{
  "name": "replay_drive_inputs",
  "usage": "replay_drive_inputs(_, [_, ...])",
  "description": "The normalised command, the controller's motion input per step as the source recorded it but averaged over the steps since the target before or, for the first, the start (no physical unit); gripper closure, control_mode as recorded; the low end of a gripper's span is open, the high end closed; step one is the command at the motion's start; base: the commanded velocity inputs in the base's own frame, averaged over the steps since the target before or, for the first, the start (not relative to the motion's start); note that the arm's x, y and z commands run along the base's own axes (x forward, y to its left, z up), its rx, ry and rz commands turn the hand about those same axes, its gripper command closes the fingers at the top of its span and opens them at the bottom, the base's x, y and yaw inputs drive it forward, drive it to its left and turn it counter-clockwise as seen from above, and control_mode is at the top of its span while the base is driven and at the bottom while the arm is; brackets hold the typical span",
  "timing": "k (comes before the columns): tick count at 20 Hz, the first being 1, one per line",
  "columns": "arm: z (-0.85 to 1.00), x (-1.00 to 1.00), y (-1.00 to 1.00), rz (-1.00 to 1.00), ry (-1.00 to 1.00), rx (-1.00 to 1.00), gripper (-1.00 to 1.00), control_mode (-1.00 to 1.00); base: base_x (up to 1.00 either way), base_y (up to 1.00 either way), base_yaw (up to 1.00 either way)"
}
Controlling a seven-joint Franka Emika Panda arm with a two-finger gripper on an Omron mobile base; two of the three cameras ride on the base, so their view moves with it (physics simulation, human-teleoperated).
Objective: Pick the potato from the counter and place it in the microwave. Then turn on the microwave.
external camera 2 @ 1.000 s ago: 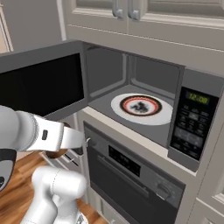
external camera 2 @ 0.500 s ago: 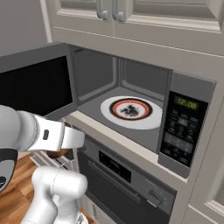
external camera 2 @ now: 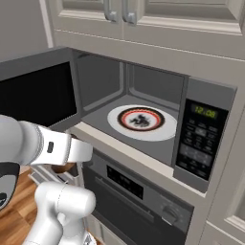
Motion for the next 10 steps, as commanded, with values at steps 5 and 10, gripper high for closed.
replay_drive_inputs(5, [0.00,0.00,0.00,0.00,0.00,0.00,1.00,1.00,0.00,0.14,-0.12])
replay_drive_inputs(10, [0.00,0.00,0.00,0.00,0.00,0.00,1.00,1.00,0.00,0.07,-0.05])
